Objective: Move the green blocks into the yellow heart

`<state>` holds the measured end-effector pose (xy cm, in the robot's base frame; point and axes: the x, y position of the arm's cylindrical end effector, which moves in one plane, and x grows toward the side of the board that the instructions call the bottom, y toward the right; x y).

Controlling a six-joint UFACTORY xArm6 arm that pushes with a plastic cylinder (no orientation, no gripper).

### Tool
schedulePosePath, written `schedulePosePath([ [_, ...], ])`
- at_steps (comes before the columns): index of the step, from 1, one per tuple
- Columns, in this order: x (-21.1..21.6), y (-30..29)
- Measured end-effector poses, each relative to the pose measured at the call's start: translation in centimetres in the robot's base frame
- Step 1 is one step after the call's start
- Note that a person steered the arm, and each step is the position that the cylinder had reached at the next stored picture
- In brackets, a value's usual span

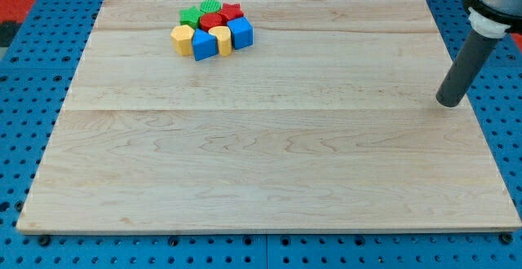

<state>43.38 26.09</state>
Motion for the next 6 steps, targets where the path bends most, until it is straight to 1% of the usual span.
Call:
schedulePosePath([
  [3, 0.1, 0.0],
  [4, -2.8, -0.3],
  [5, -10.4, -2.3],
  [6, -16.1, -6.2],
])
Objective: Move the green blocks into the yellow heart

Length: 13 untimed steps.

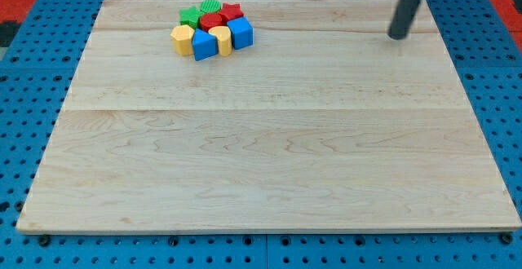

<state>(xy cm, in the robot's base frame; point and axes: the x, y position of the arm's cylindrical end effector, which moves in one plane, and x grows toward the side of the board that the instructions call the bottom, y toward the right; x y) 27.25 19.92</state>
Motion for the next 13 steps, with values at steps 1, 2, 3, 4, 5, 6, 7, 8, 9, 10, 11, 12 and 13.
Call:
schedulePosePath([
  [1, -2.7, -4.4],
  [2, -3.5, -6.0],
  [3, -3.4, -5.7],
  [4, -3.4, -5.5],
  [5, -4.0, -9.3],
  [6, -7.9, -12.6],
  [7, -7.9, -16.9],
  [8, -7.7, -19.3],
  [9, -7.9, -24.0],
  [10, -8.0, -25.5],
  [11, -8.0, -25.5],
  [12, -7.9, -25.5],
  [13, -8.0, -25.4],
])
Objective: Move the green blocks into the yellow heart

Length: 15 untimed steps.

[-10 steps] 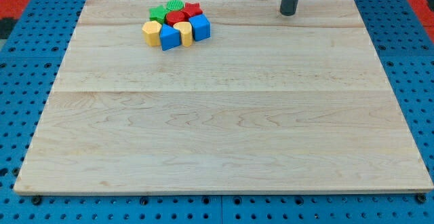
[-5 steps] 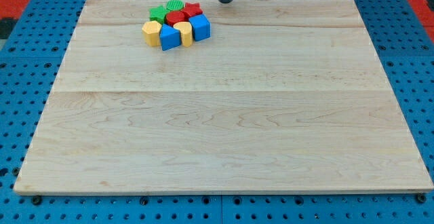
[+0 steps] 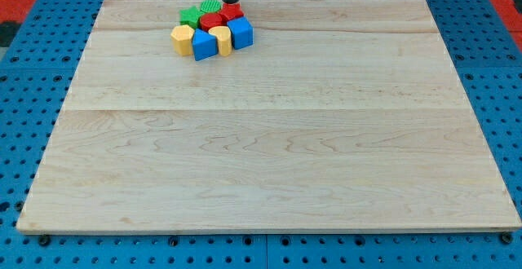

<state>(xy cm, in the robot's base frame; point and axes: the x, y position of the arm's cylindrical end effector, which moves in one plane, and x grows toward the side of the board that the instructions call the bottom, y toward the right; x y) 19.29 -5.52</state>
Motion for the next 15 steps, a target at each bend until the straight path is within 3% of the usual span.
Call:
schedulePosePath([
  [4, 1.0, -3.3],
  [5, 6.0, -1.4],
  [7, 9.5, -1.3],
  [9, 3.2, -4.4],
  [10, 4.6, -9.5],
  [11, 9.6, -5.7],
  [14, 11.2, -1.7],
  [15, 10.2, 2.7],
])
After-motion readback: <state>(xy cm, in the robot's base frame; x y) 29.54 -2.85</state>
